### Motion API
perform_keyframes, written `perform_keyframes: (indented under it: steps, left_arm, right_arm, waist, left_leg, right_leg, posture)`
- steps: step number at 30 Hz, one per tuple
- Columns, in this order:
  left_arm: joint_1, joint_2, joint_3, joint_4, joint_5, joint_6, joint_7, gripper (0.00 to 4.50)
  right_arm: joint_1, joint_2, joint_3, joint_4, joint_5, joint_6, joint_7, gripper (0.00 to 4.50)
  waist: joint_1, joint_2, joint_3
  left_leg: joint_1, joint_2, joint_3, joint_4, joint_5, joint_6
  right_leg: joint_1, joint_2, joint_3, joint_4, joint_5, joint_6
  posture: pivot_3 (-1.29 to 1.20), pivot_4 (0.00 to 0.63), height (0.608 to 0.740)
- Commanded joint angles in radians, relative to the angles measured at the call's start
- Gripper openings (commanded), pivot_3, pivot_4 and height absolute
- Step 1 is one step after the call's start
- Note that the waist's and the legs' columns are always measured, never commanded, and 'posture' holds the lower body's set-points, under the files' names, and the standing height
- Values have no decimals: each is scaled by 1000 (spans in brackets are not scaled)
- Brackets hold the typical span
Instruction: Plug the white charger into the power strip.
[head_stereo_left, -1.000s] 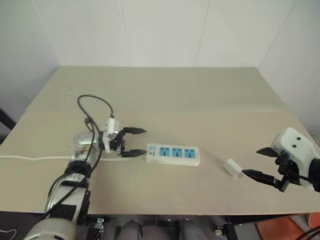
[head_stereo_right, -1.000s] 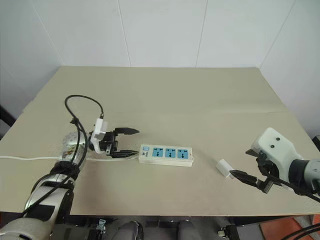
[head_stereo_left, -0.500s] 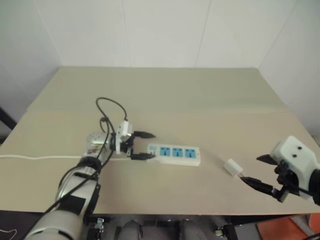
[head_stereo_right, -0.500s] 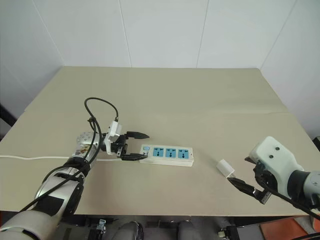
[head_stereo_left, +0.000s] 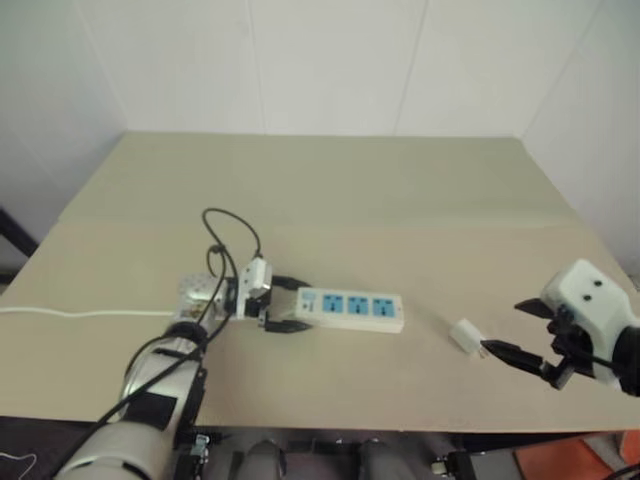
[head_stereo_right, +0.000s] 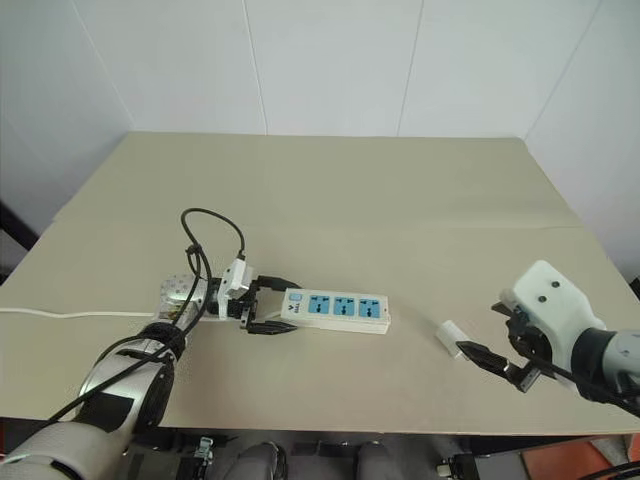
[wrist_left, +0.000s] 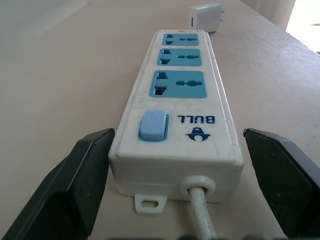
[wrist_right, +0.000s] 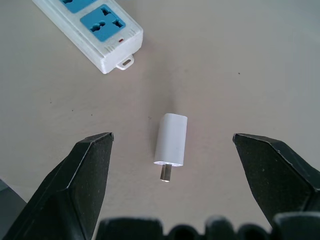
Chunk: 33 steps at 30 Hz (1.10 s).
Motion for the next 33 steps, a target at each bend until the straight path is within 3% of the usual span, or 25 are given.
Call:
perform_keyframes:
  steps: [1,11,16,22,28,33]
  left_arm:
    - [3,-22,26,10,25,-7,16,4487]
    - [-16,-47,45,29,103,11,37,4487]
    - [-4,-44,36,38,151,0,55,3347]
    - [-9,-50,36,33,170,2,60,3265]
    - [-18,-40,29,11,173,-7,9,3265]
    - [3,-36,25,-31,153,-37,-36,3265]
  right_arm:
    - [0,-9,-18,-16,-8,-26,-12,4500]
    - [15,3,-19,-43,-11,-19,-37,4500]
    - [26,11,-19,-53,-10,-18,-53,4500]
    - [11,-7,-5,-53,5,-4,-53,4500]
    - [-248,-140,106,36,182,224,-29,4500]
    - [-593,-203,382,122,259,425,-85,4500]
  waist:
    - [0,0,0]
    - [4,0,-1]
    - [4,0,-1]
    - [4,0,-4]
    - [0,0,-4]
    - [-2,1,-5]
  left_leg:
    - [0,0,0,0,0,0]
    - [3,0,0,0,0,0]
    - [9,0,0,0,0,0]
    - [11,0,0,0,0,0]
    - [12,0,0,0,0,0]
    - [10,0,0,-3,0,0]
  right_leg:
    - [0,0,0,0,0,0]
    - [5,0,0,-1,0,0]
    - [11,0,0,-2,-1,1]
    - [14,0,0,-2,-5,8]
    - [14,-1,-1,-2,-5,8]
    - [12,-1,-1,-5,0,1]
  posture:
    - [0,150,740]
    - [0,150,740]
    - [0,150,740]
    - [0,150,740]
    - [0,150,740]
    - [0,150,740]
